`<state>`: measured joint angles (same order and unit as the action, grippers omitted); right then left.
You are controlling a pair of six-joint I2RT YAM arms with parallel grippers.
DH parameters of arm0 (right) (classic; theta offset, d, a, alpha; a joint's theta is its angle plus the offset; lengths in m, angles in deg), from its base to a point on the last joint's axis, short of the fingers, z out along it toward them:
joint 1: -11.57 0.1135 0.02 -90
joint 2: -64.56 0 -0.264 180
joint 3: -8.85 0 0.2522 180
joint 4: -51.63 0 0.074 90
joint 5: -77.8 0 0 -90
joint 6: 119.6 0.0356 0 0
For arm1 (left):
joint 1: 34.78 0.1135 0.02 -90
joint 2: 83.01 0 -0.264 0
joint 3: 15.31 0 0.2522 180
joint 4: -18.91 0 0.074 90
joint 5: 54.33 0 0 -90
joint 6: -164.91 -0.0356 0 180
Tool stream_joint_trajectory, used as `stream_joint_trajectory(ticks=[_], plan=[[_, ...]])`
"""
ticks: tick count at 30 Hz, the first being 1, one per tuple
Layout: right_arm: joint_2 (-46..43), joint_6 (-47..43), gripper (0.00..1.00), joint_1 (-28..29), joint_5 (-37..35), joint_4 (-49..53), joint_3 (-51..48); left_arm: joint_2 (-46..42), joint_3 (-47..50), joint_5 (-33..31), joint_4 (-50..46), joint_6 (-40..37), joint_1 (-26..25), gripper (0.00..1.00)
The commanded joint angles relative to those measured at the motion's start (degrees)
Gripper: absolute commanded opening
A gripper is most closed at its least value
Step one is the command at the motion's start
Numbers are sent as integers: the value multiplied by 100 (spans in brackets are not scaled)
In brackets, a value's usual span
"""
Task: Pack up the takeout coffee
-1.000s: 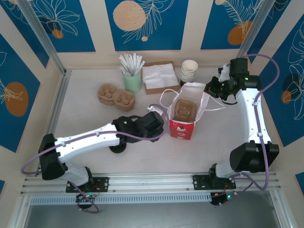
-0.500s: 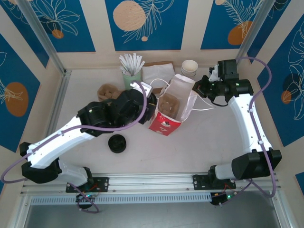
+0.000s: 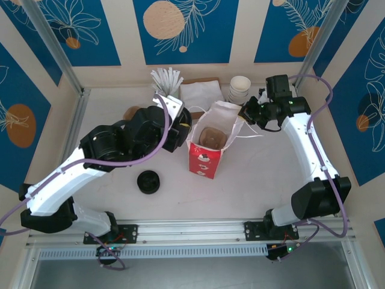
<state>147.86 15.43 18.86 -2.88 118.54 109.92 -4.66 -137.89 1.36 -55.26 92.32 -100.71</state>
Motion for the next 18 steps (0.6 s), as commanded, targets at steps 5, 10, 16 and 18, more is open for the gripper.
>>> stream_joint_trajectory(ticks=[5,10,16,18], plan=[[188,145,1,85,-2,259,175,-125,-148,376,-7,13,-52,59],[212,250,0,139,-23,318,224,276,-700,603,14,-144,-59,59],[168,427,0,362,-52,305,121,976,-1098,1012,312,-244,-36,60],[94,502,0,424,-57,240,-5,1204,-1173,1168,366,-208,28,60]])
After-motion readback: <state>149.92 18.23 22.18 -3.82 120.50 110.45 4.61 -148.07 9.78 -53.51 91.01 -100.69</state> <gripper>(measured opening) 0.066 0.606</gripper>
